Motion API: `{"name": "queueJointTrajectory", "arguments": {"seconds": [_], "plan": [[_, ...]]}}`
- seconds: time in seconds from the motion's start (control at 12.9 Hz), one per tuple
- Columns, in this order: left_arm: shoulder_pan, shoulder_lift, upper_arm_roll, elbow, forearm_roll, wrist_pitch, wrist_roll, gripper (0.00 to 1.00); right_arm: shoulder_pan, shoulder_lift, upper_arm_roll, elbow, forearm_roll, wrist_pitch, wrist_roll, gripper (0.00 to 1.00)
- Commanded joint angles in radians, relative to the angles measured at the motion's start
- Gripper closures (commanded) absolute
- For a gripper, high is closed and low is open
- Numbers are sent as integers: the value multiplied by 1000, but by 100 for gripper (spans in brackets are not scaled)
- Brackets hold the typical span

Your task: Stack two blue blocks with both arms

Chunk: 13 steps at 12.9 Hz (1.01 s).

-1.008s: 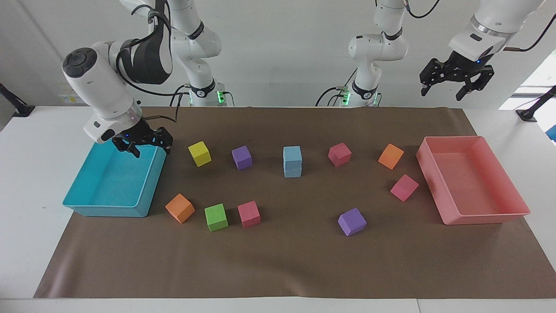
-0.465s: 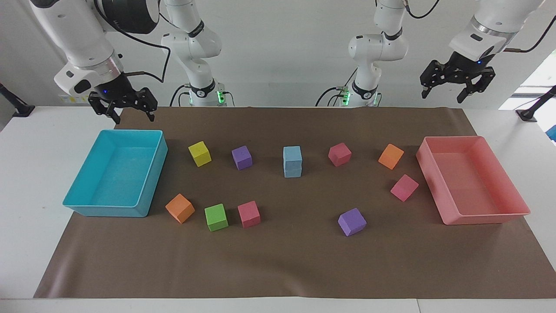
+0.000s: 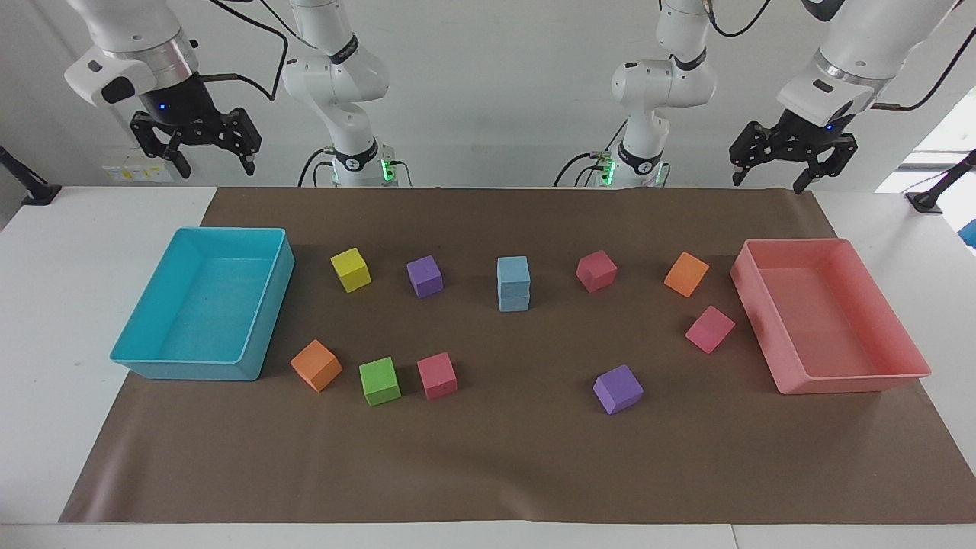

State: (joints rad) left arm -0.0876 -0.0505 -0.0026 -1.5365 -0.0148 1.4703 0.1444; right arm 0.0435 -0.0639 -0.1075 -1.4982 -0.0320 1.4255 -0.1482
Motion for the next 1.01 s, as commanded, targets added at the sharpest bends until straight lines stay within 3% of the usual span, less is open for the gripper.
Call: {"name": "queueJointTrajectory", "arguments": {"seconds": [0.0, 0.93], "plan": [[8, -72, 1, -99, -10, 56, -6, 0, -10, -65, 14, -94, -7, 12, 45, 0], [11, -71, 1, -97, -1, 67, -6, 0, 3, -88, 19, -132, -5, 59, 53, 0]]}}
